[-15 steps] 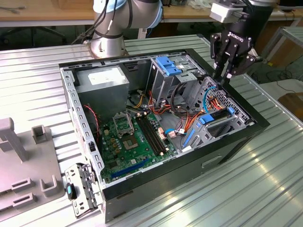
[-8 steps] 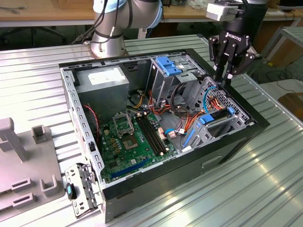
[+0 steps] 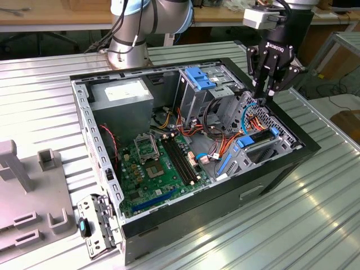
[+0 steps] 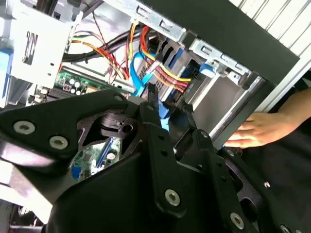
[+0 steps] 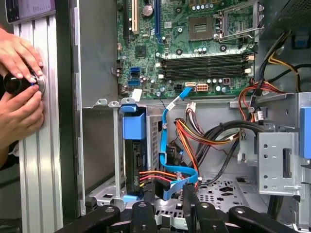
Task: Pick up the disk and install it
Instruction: 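Insert the second disk wire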
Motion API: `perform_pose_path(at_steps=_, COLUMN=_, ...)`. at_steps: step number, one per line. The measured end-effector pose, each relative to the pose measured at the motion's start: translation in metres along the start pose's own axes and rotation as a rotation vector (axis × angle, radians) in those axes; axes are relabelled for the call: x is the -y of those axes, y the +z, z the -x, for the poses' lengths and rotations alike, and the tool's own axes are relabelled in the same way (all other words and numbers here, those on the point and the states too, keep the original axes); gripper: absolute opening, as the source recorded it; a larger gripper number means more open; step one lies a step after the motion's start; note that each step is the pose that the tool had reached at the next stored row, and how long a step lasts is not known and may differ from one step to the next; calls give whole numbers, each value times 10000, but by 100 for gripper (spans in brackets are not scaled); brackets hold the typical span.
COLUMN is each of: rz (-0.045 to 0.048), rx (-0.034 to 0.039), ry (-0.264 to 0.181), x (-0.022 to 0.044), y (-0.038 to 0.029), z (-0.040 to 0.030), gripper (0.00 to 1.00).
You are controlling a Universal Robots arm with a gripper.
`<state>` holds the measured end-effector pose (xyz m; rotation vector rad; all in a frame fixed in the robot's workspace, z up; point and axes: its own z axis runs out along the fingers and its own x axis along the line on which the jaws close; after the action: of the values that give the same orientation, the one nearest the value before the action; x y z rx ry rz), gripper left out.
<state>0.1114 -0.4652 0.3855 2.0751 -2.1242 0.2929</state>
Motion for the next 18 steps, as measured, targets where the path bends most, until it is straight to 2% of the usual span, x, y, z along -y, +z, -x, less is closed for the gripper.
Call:
perform_pose_path(at_steps=3, rz=1, rx=-6, ry=2, x=7, y=0, z=1, gripper=35)
perform_pose_path(at_steps=4, rz=1, rx=-7, ry=1, x=7, y=0, z=0, gripper=28)
perform_pose_path(at_steps=6, rz=1, rx=-9, ry=1, x=7, y=0, z=0, gripper=28)
perform_pose_path(at_steps=8, rz=1, rx=-9, ry=1, x=7, y=0, z=0, gripper=15)
perform_pose_path(at_steps=15, rz=1, rx=-10, ry=1, x=7, y=0, z=0, gripper=15)
perform_pose_path(at_steps=17, rz=1, rx=-10, ry=0, x=7, y=1, z=0, gripper=16)
perform_pose_path(at_steps=18, rz=1, rx=-13, ry=1, x=7, y=1, z=0, gripper=22)
